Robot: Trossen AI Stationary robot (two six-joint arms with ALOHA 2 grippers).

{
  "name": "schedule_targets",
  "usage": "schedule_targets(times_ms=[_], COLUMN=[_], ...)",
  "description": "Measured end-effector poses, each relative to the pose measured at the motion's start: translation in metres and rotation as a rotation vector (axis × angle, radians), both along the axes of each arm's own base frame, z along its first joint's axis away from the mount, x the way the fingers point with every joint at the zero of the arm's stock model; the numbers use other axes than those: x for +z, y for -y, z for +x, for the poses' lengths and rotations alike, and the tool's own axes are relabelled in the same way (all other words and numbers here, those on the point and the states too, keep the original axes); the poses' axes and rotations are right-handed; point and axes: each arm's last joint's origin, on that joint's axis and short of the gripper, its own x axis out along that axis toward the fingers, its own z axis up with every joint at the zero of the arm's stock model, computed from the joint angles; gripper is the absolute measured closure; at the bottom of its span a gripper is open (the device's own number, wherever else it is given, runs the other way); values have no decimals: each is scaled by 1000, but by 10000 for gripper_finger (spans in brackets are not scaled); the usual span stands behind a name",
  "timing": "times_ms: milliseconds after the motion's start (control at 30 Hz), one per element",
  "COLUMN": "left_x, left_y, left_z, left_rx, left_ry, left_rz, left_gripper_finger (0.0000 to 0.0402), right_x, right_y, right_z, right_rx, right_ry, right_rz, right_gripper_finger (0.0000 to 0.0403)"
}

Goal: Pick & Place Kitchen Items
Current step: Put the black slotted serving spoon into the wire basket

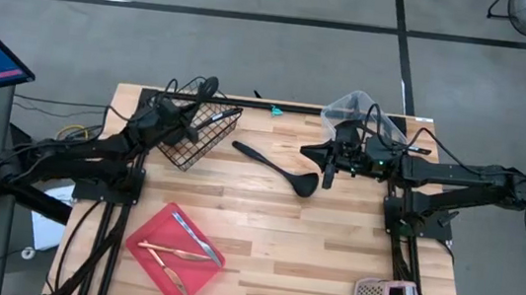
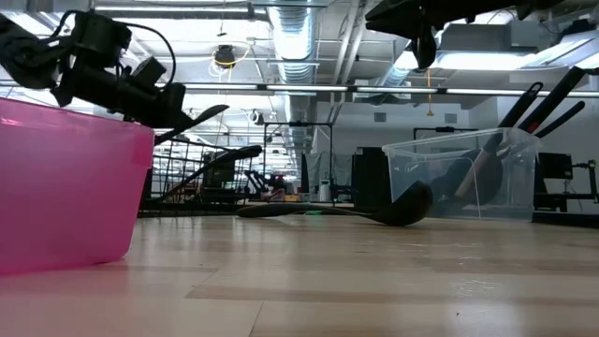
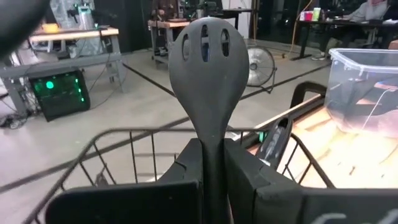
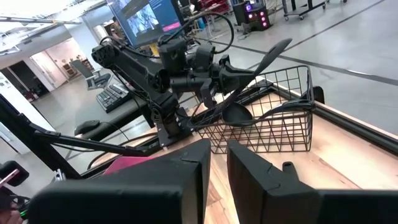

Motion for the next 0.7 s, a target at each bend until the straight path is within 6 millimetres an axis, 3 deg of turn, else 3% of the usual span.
schedule_targets(times_ms=[700], left_x=[-23], left_y=[6], left_z=[-11], left_rx=[73], left_ry=[-4], left_rz=[-33], left_gripper_finger=[387], right_x=[0], right_y=[0], right_z=[0], right_rx=[-2], right_ry=[0], right_rz=[-1], right_gripper_finger=[351])
